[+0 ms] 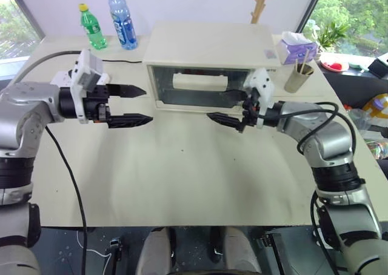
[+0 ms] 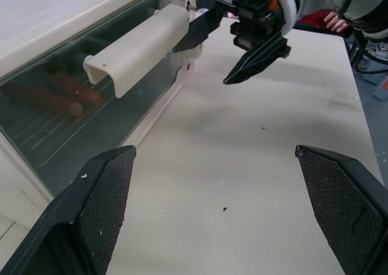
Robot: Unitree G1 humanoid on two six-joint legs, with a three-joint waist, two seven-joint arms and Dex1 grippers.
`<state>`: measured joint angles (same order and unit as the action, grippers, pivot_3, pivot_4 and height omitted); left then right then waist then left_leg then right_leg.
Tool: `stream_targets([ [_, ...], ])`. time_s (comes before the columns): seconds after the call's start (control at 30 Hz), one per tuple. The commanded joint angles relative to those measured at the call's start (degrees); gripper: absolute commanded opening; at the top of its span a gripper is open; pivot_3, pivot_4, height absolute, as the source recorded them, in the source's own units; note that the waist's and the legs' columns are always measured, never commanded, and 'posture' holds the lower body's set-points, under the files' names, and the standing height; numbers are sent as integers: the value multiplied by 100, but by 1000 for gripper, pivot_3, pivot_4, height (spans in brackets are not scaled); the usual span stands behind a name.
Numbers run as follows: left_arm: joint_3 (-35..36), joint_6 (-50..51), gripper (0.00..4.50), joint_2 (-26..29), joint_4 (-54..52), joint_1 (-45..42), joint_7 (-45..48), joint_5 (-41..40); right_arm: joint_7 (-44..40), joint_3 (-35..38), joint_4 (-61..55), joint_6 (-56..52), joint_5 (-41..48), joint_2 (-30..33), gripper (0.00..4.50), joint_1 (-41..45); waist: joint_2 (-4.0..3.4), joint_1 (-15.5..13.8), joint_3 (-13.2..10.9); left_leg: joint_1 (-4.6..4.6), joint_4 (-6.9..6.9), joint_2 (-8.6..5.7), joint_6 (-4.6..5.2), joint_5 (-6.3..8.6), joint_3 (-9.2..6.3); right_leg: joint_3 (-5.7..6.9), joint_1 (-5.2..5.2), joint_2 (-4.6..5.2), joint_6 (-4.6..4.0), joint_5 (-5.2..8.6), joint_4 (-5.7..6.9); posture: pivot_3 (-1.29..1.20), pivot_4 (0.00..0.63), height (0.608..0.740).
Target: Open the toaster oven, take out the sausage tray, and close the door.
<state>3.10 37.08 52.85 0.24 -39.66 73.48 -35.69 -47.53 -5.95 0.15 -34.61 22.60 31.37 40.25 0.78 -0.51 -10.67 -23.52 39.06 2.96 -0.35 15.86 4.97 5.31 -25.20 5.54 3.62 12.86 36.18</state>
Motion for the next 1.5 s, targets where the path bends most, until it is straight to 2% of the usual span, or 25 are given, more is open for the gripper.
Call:
stream_targets([
  [0.03,238,-63,4500,85,-151,22,4,-25,-44,26,121,254,-126,-95,4481,258,0,4,0,0,0,0,0,0,0,0,0,0,0,0,0,0,150,722],
  [0.63,126,-216,4500,-27,14,6,-2,163,-278,309,-557,324,181,-268,4481,238,0,24,0,0,0,0,-2,-1,-2,0,0,0,2,-1,3,0,150,722],
  [0.87,3,-243,4500,-239,378,-379,39,278,-293,353,-1052,57,429,-217,4481,25,0,18,0,0,0,0,-2,-1,-2,0,-1,-1,2,-1,4,0,150,722],
  [1.07,-47,-52,4500,-520,833,-960,88,234,-329,298,-1804,-231,697,-157,4481,-559,0,23,-1,-1,-1,0,-2,-1,-2,1,-2,-1,3,-2,4,0,150,722],
  [1.17,-64,0,3737,-666,1106,-1217,114,231,-218,305,-1948,-325,752,-204,4500,-695,0,30,-1,-1,0,0,-2,-2,-3,1,-2,-1,5,-2,5,0,150,722],
  [1.27,-220,-192,2120,-843,1526,-1489,185,436,-113,308,-2110,-389,812,-250,4500,-870,1,25,0,-1,0,1,-2,-2,-6,1,-3,-4,4,-2,7,0,150,722],
  [1.4,-413,-561,182,-1136,2202,-1863,263,783,28,315,-2304,-479,888,-299,4500,-1051,2,15,0,-1,2,0,-3,-2,-6,1,-2,-6,4,-2,7,0,150,722],
  [1.5,-501,-882,80,-1346,2719,-2113,277,1054,113,326,-2408,-530,932,-321,4500,-1133,2,23,0,-1,3,0,-3,-2,-5,1,-2,-5,5,-3,8,0,150,722],
])
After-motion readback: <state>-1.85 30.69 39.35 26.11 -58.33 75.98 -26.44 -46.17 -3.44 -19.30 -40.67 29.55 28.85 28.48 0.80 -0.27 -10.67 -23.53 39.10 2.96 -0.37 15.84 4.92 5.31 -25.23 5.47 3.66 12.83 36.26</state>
